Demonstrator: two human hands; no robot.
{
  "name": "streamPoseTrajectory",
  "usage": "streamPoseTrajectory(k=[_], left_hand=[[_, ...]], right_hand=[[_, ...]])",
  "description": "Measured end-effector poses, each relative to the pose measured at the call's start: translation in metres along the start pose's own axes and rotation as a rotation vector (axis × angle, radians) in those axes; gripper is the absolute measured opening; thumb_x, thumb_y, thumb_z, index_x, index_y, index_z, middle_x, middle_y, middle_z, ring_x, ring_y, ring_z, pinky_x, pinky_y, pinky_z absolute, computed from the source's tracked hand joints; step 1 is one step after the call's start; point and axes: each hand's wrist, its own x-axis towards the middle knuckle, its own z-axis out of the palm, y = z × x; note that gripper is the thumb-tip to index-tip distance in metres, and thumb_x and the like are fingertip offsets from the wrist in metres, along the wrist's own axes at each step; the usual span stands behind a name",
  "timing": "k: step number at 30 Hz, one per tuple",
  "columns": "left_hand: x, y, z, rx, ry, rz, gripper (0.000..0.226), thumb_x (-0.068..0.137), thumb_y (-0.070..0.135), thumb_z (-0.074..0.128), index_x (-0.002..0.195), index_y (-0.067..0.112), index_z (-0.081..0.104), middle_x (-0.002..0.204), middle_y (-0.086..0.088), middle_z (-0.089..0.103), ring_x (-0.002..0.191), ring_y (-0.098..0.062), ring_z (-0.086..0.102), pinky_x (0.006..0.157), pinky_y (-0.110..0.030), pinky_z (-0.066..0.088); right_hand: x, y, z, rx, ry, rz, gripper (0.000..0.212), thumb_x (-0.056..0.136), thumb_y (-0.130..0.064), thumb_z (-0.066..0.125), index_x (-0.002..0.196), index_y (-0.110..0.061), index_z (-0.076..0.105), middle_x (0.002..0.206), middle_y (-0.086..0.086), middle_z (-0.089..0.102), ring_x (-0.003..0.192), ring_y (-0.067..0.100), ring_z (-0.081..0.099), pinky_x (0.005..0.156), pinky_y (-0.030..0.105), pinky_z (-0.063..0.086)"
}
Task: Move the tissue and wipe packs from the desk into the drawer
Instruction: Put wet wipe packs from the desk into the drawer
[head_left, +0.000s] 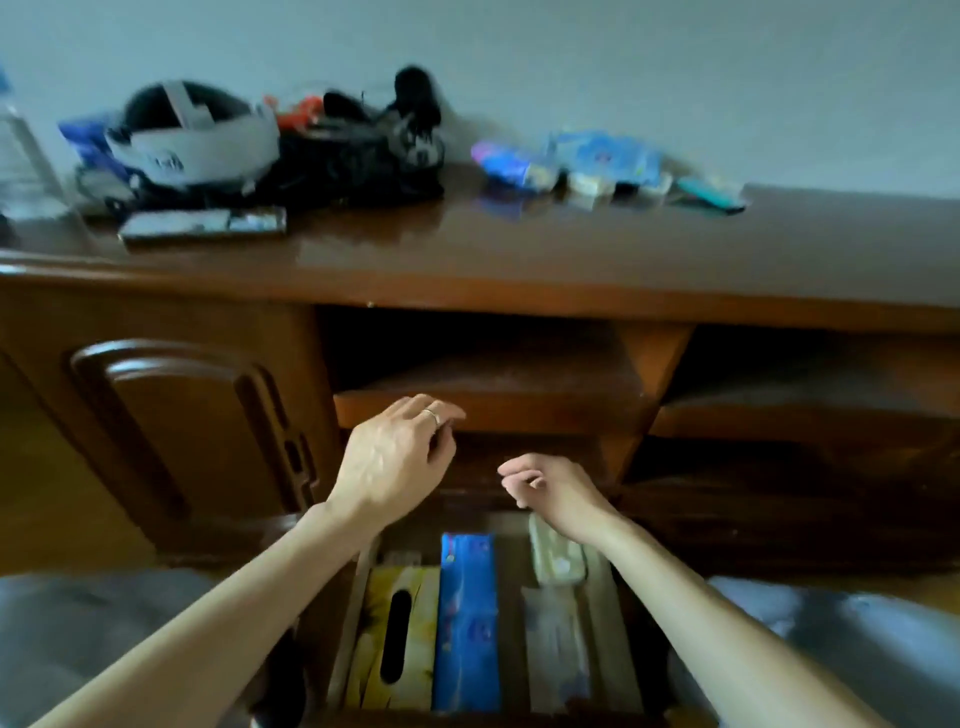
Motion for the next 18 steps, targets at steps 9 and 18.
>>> streamPoseTrajectory(k=[9,18], left_hand=[[0.188,0.043,-0.072,-0.015,0.158,0.052,0.021,0.088,0.022,0.06,0.105,0.025,0.073,0.104,0.004,0.068,0.103,-0.021,0.062,0.073,-0.035,0.055],[0.304,0.012,0.001,-0.091,-0.113,-0.12,0.022,0.085,0.029,0.057,0.102,0.032,0.07,0.102,0.005,0.064,0.103,-0.022,0.062,0.082,-0.034,0.05]], right_hand=[[0.021,-0.099,-0.176,-0.066,0.614,-0.187,0.012,0.092,-0.034,0.06,0.09,-0.041,0.07,0.082,-0.022,0.074,0.086,-0.003,0.067,0.077,0.026,0.054],[0.147,-0.087,-0.246,-0.255,0.458,0.08,0.043,0.093,-0.044,0.063,0.135,-0.034,0.055,0.132,-0.006,0.058,0.126,0.018,0.052,0.098,0.042,0.049]])
